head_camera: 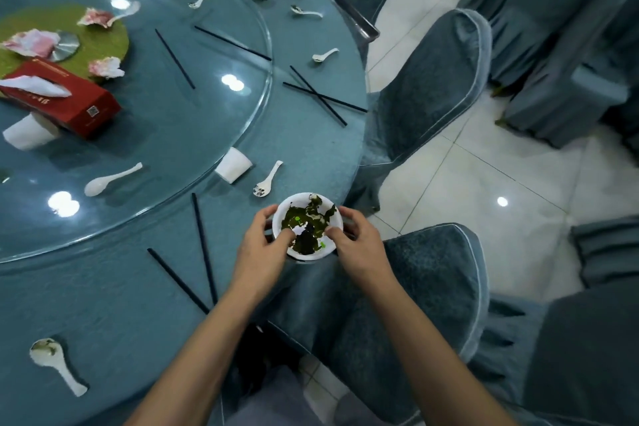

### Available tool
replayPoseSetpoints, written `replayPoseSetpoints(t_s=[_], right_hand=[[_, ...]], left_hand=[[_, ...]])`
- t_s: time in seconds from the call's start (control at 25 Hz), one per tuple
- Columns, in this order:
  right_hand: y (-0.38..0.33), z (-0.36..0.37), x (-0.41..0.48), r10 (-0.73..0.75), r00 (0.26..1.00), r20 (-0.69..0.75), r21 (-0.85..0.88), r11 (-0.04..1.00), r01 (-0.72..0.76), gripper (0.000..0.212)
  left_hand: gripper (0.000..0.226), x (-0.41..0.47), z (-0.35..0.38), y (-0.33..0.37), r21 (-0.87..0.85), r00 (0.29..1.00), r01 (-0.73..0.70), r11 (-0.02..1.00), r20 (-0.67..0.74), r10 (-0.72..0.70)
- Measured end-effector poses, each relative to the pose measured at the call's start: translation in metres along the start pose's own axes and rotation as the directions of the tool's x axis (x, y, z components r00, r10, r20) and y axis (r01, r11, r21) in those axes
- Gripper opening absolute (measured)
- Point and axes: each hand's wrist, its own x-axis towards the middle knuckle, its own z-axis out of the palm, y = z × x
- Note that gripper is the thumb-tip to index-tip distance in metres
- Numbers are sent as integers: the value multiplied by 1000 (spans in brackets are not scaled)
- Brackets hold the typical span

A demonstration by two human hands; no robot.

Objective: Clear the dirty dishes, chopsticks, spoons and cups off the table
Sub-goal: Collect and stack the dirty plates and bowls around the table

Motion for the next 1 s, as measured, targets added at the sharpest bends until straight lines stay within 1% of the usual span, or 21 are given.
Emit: replayPoseSetpoints(t_s=[0.08,0.32,0.4,0.6,0.68,0.76,0.84,1.0], right_hand=[[3,-24,-6,-5,1000,-24,34,999,6,34],[12,-94,-25,-62,995,-78,72,995,67,32],[17,-120,-31,-79,993,-83,86,993,87,34],[30,-195,-44,-97,991,-92,117,987,108,41],[35,-228,-47,-102,992,-81,117,987,111,37],[40,-260,-49,-109,992,-70,109,987,116,33],[45,-289,-52,-121,991,-59,103,987,127,34],[54,-331,-53,-139,988,-62,129,981,146,35]], left_hand=[[48,-8,19,9,-2,999,-20,1000,33,20],[47,-44,79,29,23,995,-61,998,76,60],[43,-60,101,34,30,995,-81,996,67,79],[46,-100,167,50,39,992,-120,992,49,118],[51,-115,195,56,42,991,-130,991,51,127],[48,-130,222,62,53,987,-152,987,56,149],[43,-143,246,65,57,984,-171,984,52,168],[44,-161,285,71,49,979,-201,978,42,199]])
